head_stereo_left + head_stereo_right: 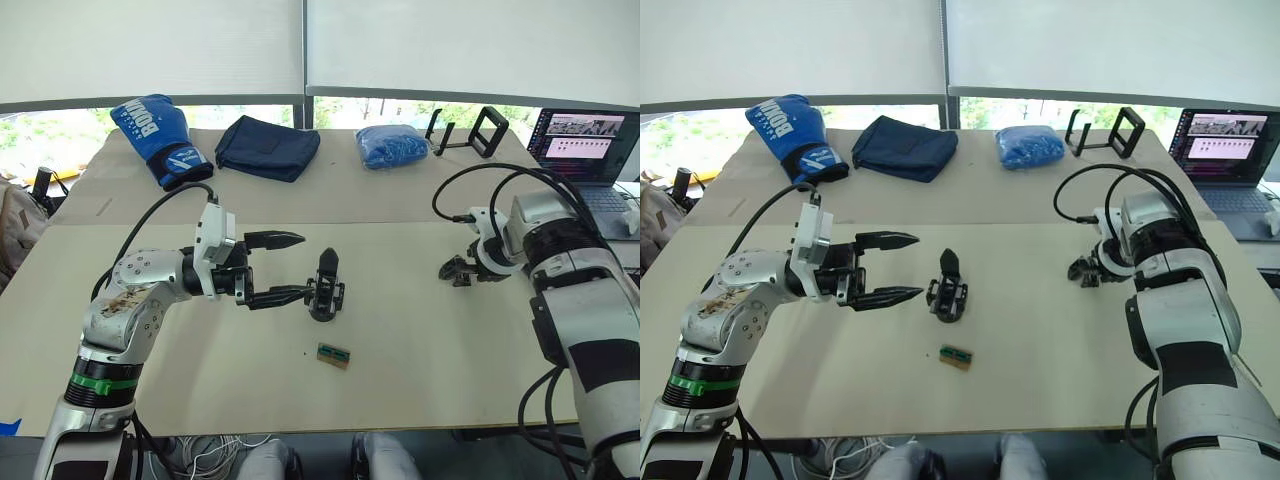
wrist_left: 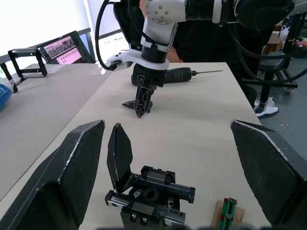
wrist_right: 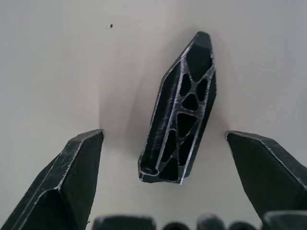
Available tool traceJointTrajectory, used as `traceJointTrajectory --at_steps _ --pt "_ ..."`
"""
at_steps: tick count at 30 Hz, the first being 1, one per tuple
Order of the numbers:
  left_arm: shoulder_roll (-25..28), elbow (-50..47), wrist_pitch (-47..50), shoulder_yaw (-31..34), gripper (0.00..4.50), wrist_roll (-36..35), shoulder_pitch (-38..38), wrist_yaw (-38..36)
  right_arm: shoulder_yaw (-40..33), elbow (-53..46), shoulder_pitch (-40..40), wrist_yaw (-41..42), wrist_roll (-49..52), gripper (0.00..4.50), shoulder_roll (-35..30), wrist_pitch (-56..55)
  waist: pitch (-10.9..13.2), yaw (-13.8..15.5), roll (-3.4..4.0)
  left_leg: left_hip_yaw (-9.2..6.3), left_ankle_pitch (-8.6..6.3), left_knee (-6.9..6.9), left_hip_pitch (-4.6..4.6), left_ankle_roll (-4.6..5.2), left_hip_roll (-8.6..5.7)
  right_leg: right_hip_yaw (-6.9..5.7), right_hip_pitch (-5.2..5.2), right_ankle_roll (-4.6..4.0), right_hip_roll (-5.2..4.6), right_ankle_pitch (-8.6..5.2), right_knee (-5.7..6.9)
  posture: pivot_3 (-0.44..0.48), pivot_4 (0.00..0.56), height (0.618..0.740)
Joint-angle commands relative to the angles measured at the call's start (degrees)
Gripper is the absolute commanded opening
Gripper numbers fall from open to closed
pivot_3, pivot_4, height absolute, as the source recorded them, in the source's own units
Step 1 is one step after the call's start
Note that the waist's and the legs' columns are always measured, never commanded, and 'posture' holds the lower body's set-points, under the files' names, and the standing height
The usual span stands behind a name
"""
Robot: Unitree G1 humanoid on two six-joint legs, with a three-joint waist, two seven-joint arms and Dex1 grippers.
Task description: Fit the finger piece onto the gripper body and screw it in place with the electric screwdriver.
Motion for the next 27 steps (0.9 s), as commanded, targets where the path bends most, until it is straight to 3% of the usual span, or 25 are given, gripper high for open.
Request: traceJointTrajectory --at_steps 1,7,11,14,17,20,23,27 --pt "0.7 -2.2 -0.2 1.6 4.50 -0.8 0.1 0.4 -1.3 1.1 -0.6 1.3 -2.1 3.31 0.0 -0.9 0.0 0.0 0.00 0.00 0.00 0.00 0.01 0.00 0.00 0.00 0.00 0.00 0.00 0.00 0.00 0.000 0.150 0.740" --pt "1.4 -2.0 -0.5 1.7 4.50 -0.7 -0.1 0.1 -1.5 1.4 -1.0 4.5 -3.3 1.17 1.1 4.4 0.0 -0.2 0.01 0.00 0.01 -0.01 0.02 -0.02 0.01 0.01 0.00 0.00 0.02 0.00 0.02 0.000 0.150 0.740" --pt "1.7 -1.7 -0.3 2.0 4.50 -0.8 -0.6 0.3 -5.0 1.1 -1.2 3.7 -2.7 1.09 0.9 6.0 0.0 -0.2 0.01 -0.01 0.02 -0.02 0.03 -0.04 0.02 0.00 0.00 -0.01 0.03 0.00 0.02 0.000 0.150 0.740" --pt "0.6 -2.0 2.0 3.3 4.50 -3.0 -0.8 3.0 -10.7 -4.5 -0.4 3.9 -0.3 1.09 0.2 3.6 0.0 -0.5 0.01 -0.01 0.02 -0.02 0.03 -0.05 0.02 0.01 0.00 -0.01 0.04 0.00 0.02 0.000 0.150 0.740" --pt "-1.1 -2.5 9.1 6.7 4.50 -10.0 -1.8 8.3 -10.4 -27.1 9.0 7.5 0.5 1.09 -3.5 -4.4 0.0 -0.3 0.05 -0.04 0.04 -0.04 0.02 -0.07 0.03 0.04 -0.02 -0.01 0.03 0.00 0.03 0.000 0.150 0.740" --pt "-2.9 -1.2 12.6 9.8 4.50 -13.6 -3.8 13.8 -14.7 -54.4 23.2 5.2 1.8 1.09 -5.3 -9.5 0.0 0.3 0.08 -0.13 0.04 -0.06 -0.05 -0.07 0.01 0.04 -0.08 0.04 -0.01 -0.03 0.06 0.000 0.150 0.740" --pt "-5.4 -0.2 16.4 12.0 4.50 -17.2 -5.7 19.7 -15.2 -78.2 36.7 1.6 -1.0 1.09 -4.8 -21.8 0.0 0.5 0.08 -0.14 0.04 -0.06 -0.04 -0.10 0.01 0.05 -0.13 0.08 0.02 -0.05 0.12 0.000 0.150 0.740" --pt "-10.4 -0.2 18.6 11.5 4.50 -18.1 -7.4 26.9 -11.3 -91.7 44.4 -4.6 -6.6 1.09 -1.2 -34.3 0.0 0.2 0.07 -0.04 0.08 -0.06 0.01 -0.17 -0.04 0.21 -0.14 0.10 0.10 -0.05 0.15 0.000 0.150 0.740"
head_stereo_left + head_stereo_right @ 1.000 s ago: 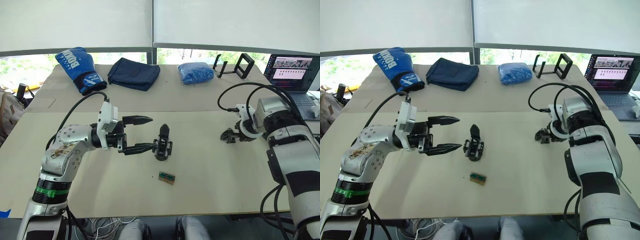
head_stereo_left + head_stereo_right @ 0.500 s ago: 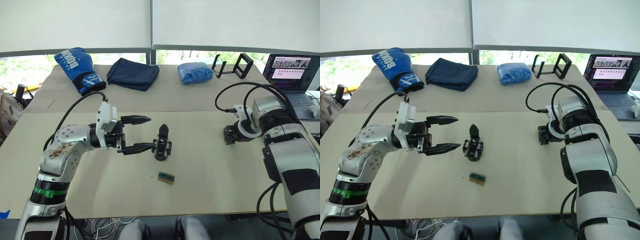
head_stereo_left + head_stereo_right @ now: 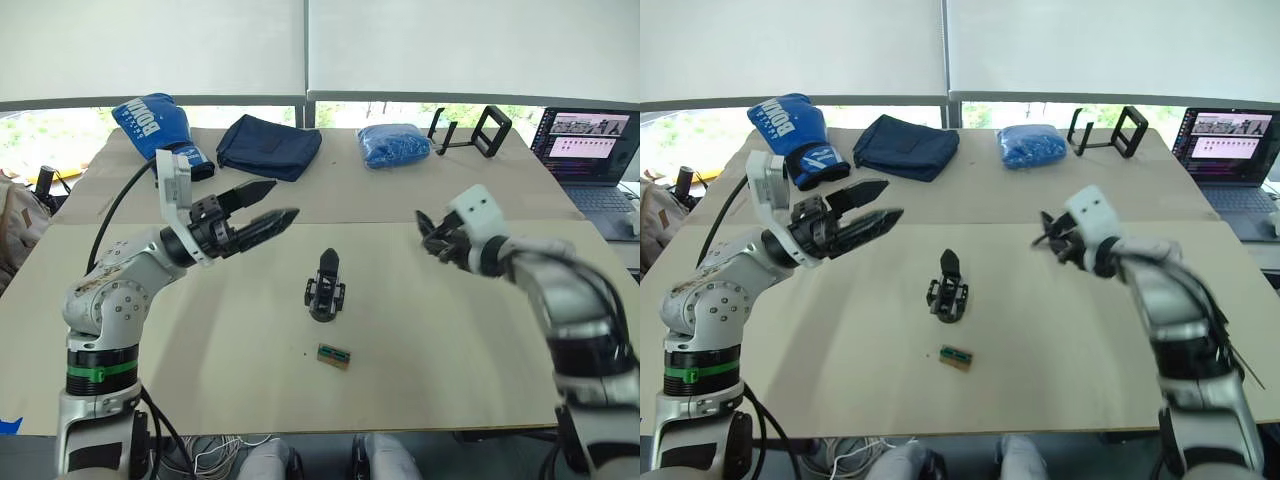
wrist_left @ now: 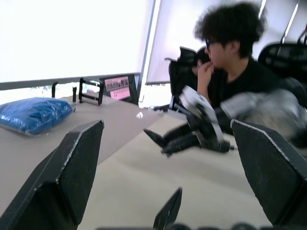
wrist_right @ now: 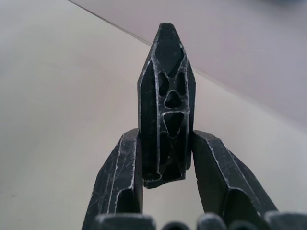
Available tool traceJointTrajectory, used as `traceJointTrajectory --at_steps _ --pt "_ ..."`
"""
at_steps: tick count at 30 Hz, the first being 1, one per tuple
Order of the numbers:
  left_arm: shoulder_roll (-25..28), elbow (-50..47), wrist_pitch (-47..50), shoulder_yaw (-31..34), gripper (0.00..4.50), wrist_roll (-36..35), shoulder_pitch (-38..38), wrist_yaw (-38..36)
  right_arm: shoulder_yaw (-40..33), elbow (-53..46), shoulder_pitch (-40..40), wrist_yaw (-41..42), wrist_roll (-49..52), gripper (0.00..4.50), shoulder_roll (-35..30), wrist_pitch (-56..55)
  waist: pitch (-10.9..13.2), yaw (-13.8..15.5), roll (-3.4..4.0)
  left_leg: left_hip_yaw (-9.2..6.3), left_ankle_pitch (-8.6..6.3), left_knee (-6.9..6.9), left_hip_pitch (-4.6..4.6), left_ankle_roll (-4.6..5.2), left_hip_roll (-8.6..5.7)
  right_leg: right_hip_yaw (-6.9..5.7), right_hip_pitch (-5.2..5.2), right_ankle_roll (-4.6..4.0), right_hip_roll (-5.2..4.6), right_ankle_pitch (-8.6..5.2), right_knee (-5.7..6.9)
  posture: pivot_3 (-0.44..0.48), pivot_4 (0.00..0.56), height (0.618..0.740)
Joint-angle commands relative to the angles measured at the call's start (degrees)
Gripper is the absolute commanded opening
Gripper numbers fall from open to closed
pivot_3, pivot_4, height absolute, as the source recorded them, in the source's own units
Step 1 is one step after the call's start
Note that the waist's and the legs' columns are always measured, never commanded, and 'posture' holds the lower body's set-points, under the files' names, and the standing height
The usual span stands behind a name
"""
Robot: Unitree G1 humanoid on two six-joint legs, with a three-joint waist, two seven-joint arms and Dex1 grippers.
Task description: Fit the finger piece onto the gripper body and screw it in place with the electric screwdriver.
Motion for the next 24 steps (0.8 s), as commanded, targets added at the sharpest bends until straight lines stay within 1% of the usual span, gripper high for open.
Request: traceJointTrajectory --at_steps 1,5,10,13,21,23,24 --pt "-3.8 -0.7 2.5 -0.1 4.50 -2.4 -2.1 6.4 2.5 -10.4 1.1 -5.6 -5.6 1.09 2.5 -11.5 0.0 -0.1 -0.01 0.02 0.03 0.01 0.01 -0.04 0.00 0.04 0.01 0.05 0.02 -0.02 -0.02 0.000 0.150 0.740" --pt "-9.8 -2.2 3.8 -0.6 4.50 -3.7 -2.4 13.2 7.2 -11.5 -1.4 -9.8 -10.1 1.09 7.6 -15.9 0.0 0.0 -0.03 0.03 0.13 0.04 0.25 -0.18 0.03 0.11 0.22 0.15 0.13 -0.08 0.00 0.000 0.150 0.740" --pt "-13.9 -5.2 2.5 -2.4 4.50 -3.5 -0.4 15.2 10.5 -9.1 -2.7 -10.1 -13.8 1.09 9.9 -20.4 0.0 0.1 -0.03 0.01 0.14 0.02 0.31 -0.19 0.05 0.11 0.28 -0.17 0.17 0.10 -0.02 0.000 0.150 0.740" --pt "-16.6 -5.6 -0.9 -3.2 4.50 -1.0 -0.8 16.9 12.0 -9.1 -2.5 -9.2 -15.5 1.09 10.3 -22.0 0.0 0.3 -0.03 0.00 0.15 0.03 0.27 -0.18 0.03 0.08 0.29 -0.19 0.16 0.10 -0.03 0.000 0.150 0.740" --pt "-18.3 -5.0 -3.4 -4.9 4.50 0.9 0.2 17.3 12.0 -9.4 -2.0 -8.7 -16.4 1.09 12.3 -22.4 0.0 0.2 -0.03 0.00 0.15 0.03 0.30 -0.19 0.06 0.09 0.30 -0.19 0.22 0.10 -0.04 0.000 0.150 0.740" --pt "-18.8 -4.9 -3.9 -5.6 3.98 1.3 0.5 17.0 12.0 -9.4 -2.2 -8.7 -16.7 1.09 12.7 -22.5 0.0 0.2 -0.03 0.00 0.15 0.03 0.29 -0.18 0.06 0.09 0.30 -0.19 0.22 0.10 -0.04 0.000 0.150 0.740" --pt "-19.0 -4.9 -4.1 -5.8 3.63 1.4 0.6 16.9 12.0 -9.4 -2.2 -8.7 -16.8 1.09 12.9 -22.6 0.0 0.2 -0.03 0.00 0.15 0.03 0.29 -0.18 0.06 0.09 0.30 -0.19 0.22 0.10 -0.04 0.000 0.150 0.740"
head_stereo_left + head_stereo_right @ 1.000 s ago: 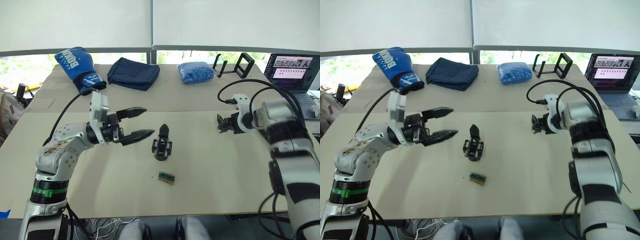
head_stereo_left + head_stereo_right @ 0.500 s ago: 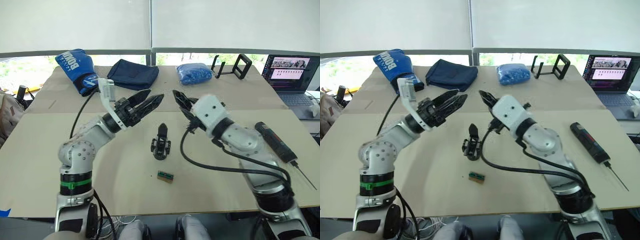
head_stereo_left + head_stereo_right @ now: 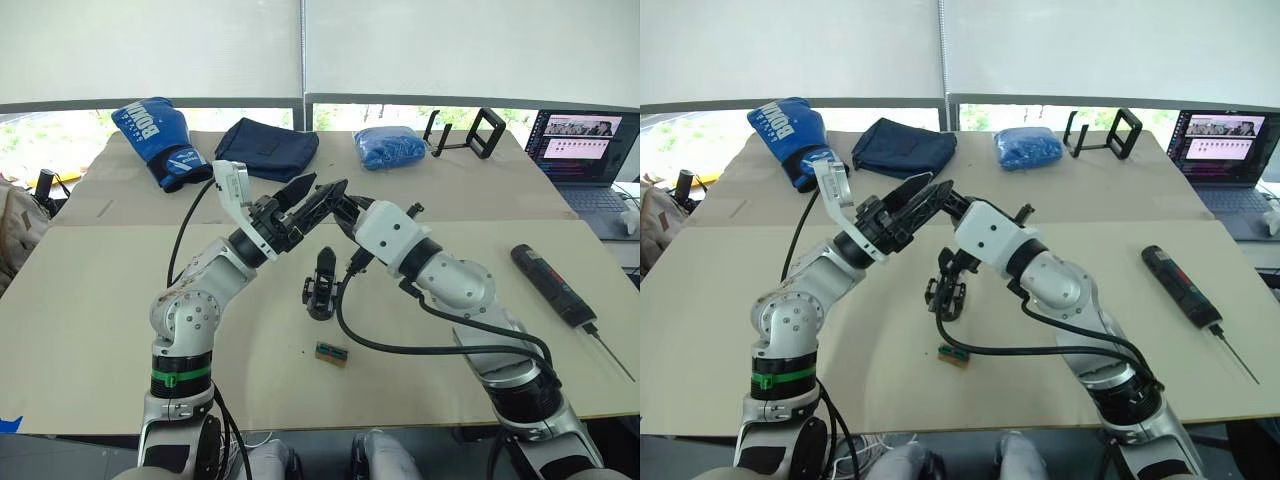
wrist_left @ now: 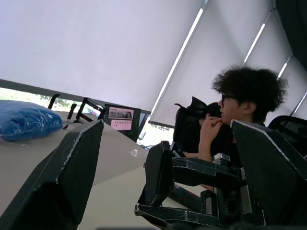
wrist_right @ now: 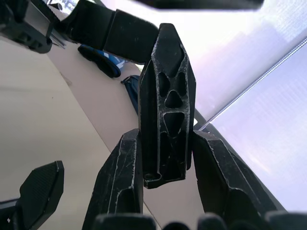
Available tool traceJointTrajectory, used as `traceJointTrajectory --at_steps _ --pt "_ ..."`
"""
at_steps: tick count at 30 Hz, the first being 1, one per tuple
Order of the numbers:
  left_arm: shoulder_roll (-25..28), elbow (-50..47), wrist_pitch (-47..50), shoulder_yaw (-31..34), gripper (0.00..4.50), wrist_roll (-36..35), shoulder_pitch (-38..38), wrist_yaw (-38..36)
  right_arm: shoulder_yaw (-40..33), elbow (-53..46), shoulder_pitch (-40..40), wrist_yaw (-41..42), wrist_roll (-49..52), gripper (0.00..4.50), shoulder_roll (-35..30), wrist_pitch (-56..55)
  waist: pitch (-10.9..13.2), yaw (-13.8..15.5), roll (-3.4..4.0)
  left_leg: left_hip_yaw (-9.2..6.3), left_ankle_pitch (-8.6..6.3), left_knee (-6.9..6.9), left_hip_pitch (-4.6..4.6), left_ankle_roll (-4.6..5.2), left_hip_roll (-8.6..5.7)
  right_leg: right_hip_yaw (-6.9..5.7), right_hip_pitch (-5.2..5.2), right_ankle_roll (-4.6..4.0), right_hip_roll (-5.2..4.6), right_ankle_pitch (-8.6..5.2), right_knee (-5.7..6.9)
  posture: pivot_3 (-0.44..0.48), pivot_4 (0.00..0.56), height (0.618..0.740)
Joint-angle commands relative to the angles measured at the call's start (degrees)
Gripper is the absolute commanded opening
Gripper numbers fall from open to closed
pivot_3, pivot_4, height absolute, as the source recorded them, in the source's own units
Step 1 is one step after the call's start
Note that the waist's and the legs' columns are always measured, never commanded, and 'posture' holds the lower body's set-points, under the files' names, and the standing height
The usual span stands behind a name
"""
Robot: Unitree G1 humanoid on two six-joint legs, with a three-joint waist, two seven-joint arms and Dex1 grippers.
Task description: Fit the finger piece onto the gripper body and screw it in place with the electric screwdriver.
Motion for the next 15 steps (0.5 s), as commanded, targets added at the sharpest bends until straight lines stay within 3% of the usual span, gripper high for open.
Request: traceJointTrajectory --at_steps 1,7,8,15 --pt "-0.9 -1.9 -1.7 -1.1 3.20 0.6 0.1 -0.3 -1.1 -2.0 -0.8 -0.2 -0.9 1.09 0.9 -1.9 0.0 0.0 0.00 0.00 0.00 0.00 -0.01 0.00 0.00 0.00 0.00 0.00 -0.01 0.00 0.00 0.000 0.150 0.740" --pt "-2.6 -1.7 -5.0 -1.1 0.20 1.9 0.5 0.2 -1.0 -2.2 -0.4 0.3 -1.6 1.09 1.1 -1.9 0.0 0.0 0.00 -0.02 0.00 0.00 -0.01 0.00 0.00 0.00 0.00 0.00 0.00 0.00 0.00 0.000 0.150 0.740" --pt "-2.7 -1.8 -5.9 -1.0 0.00 2.7 0.6 0.4 -1.0 -2.2 -0.1 0.4 -1.6 1.09 1.1 -1.8 0.0 0.0 0.00 -0.02 0.00 0.00 0.00 0.00 0.00 0.00 0.01 0.00 0.00 0.00 0.00 0.000 0.150 0.740" --pt "-1.7 -3.4 -8.1 1.4 0.00 2.7 2.2 1.5 -2.1 -2.5 1.3 1.5 -1.3 1.09 0.7 -0.5 0.0 0.0 0.00 -0.02 0.00 0.00 -0.01 0.00 0.01 0.00 0.01 0.00 0.00 0.00 -0.01 0.000 0.150 0.740"
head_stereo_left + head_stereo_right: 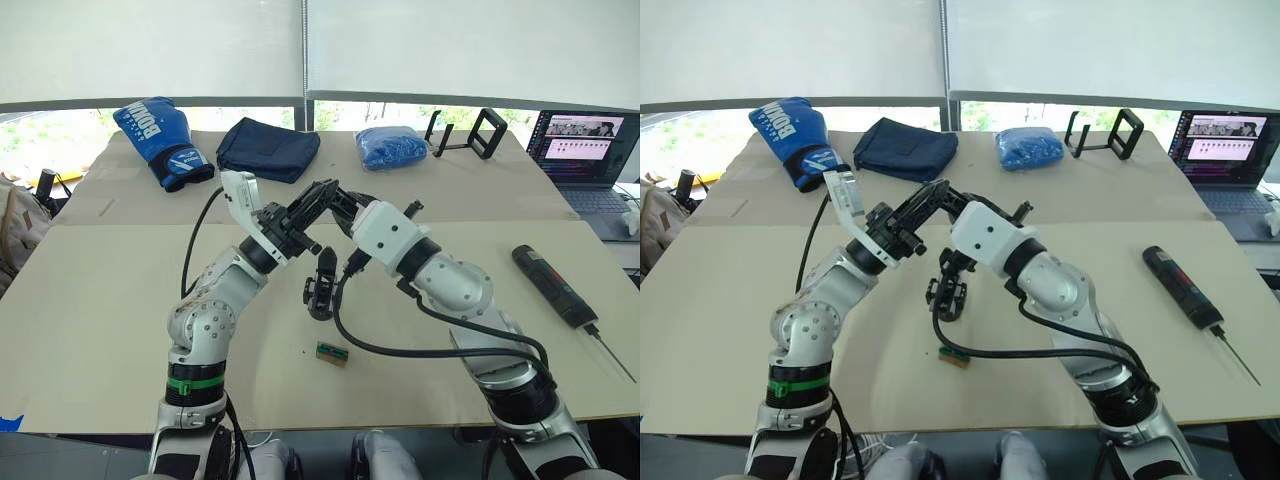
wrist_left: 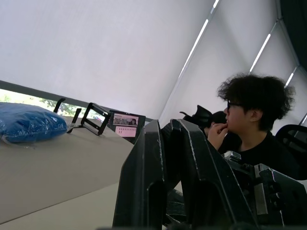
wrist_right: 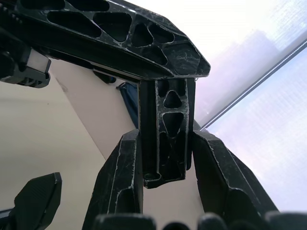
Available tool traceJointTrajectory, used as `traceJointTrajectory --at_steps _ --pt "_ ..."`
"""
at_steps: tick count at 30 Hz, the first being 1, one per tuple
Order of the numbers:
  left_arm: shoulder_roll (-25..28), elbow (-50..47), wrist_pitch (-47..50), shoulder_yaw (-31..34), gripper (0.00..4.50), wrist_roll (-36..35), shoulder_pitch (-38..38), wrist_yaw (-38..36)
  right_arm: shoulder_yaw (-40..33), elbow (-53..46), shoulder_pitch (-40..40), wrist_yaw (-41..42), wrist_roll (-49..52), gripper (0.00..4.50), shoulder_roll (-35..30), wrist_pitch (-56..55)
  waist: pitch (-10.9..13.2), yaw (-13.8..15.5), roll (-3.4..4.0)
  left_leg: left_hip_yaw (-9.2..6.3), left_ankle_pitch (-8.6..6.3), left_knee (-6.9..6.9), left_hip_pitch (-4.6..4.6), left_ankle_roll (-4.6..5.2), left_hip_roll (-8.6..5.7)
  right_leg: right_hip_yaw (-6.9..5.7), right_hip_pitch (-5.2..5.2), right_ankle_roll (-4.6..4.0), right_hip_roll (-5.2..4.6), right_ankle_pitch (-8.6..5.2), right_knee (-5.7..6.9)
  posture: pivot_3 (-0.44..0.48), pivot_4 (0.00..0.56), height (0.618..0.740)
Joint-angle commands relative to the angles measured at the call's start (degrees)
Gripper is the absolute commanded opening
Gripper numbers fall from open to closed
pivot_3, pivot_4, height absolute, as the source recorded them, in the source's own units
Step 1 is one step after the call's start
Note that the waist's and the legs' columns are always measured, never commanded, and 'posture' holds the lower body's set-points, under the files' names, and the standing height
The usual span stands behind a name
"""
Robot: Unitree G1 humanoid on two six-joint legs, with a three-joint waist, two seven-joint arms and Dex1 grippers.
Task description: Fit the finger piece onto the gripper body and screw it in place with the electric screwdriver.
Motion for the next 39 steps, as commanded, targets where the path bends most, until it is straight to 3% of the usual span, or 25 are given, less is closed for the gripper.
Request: traceJointTrajectory --at_steps 1,3,5,7,9,12,16,20,26,30,39 --pt "1.3 -2.7 -2.9 3.9 0.00 -0.7 -1.0 0.8 -2.9 -2.5 1.1 2.2 2.7 1.09 0.2 1.9 0.0 0.0 0.00 0.00 0.00 0.00 0.00 0.00 0.00 0.00 0.00 0.00 0.00 0.00 0.00 0.000 0.150 0.740" --pt "1.9 -1.3 -2.5 5.1 0.00 -1.9 -2.3 1.1 -4.6 -2.5 0.7 3.6 4.4 1.09 -0.2 1.8 0.0 0.1 0.00 -0.01 0.00 0.01 0.00 0.00 0.00 0.00 0.00 0.00 -0.01 0.00 0.00 0.000 0.150 0.740" --pt "2.9 0.3 -1.1 6.3 0.00 -4.5 -4.0 1.0 -8.1 -1.0 -0.9 4.2 6.1 2.12 -1.1 1.8 0.0 0.1 -0.01 -0.03 0.00 0.01 -0.01 0.01 0.00 -0.01 0.01 0.00 -0.01 0.00 0.00 0.000 0.150 0.740" --pt "4.5 1.5 0.4 7.1 0.00 -6.9 -5.4 -0.5 -10.7 -0.3 -1.8 7.8 9.9 2.69 -2.8 1.7 0.0 0.0 -0.02 -0.03 0.00 0.03 -0.02 0.01 0.00 -0.02 0.01 -0.01 0.00 0.01 0.00 0.000 0.150 0.740" --pt "7.8 3.4 2.6 7.2 0.00 -7.8 -7.1 -3.6 -14.6 -1.4 -2.2 15.2 20.3 3.46 -4.1 4.8 0.0 0.0 -0.02 -0.05 0.00 0.00 0.01 0.02 0.00 -0.03 0.02 -0.01 0.00 0.00 -0.03 0.000 0.150 0.740" --pt "15.1 9.3 6.5 7.0 0.00 -6.9 -10.9 -9.5 -22.1 -2.4 -4.4 21.9 37.3 4.43 -6.1 19.8 0.0 0.0 -0.03 -0.10 0.00 -0.03 0.01 0.02 0.02 -0.08 0.06 -0.02 0.06 0.01 -0.08 0.000 0.150 0.740" --pt "25.2 17.2 16.6 4.6 0.00 -8.1 -15.0 -20.5 -29.2 0.7 -9.3 26.2 55.3 4.43 -10.1 36.3 0.0 0.0 -0.03 -0.11 -0.01 -0.01 -0.01 0.04 0.02 -0.11 0.06 -0.05 0.04 0.02 -0.06 0.000 0.150 0.740" --pt "32.9 16.6 27.4 -1.0 0.00 -11.1 -14.8 -34.9 -28.6 2.4 -11.8 28.0 65.0 4.43 -13.1 45.4 0.0 -0.1 -0.03 -0.11 -0.04 -0.12 0.00 0.09 0.02 -0.13 0.02 -0.08 0.03 -0.02 -0.09 0.000 0.150 0.740" --pt "32.8 12.7 33.4 -5.3 0.00 -12.3 -16.0 -41.0 -20.1 4.1 -15.6 23.7 70.5 4.43 -12.5 59.9 0.0 0.1 -0.04 -0.10 -0.04 -0.06 -0.11 0.08 0.00 -0.09 -0.07 -0.09 -0.06 -0.01 -0.02 0.000 0.150 0.740" --pt "31.7 10.5 33.7 -6.7 0.00 -11.4 -15.3 -41.8 -19.6 5.7 -18.4 20.5 74.5 4.43 -7.7 67.5 0.0 0.0 -0.04 -0.10 -0.04 -0.04 -0.12 0.08 -0.01 -0.06 -0.11 -0.11 -0.07 -0.01 0.02 0.000 0.150 0.740" --pt "32.8 5.7 33.1 -12.1 0.00 -7.2 -12.5 -43.0 -16.2 6.8 -18.3 12.3 77.4 4.43 -3.5 68.7 0.0 0.0 -0.04 -0.09 -0.04 -0.04 -0.17 0.08 -0.03 -0.08 -0.17 -0.11 -0.07 0.00 0.01 0.000 0.150 0.740"
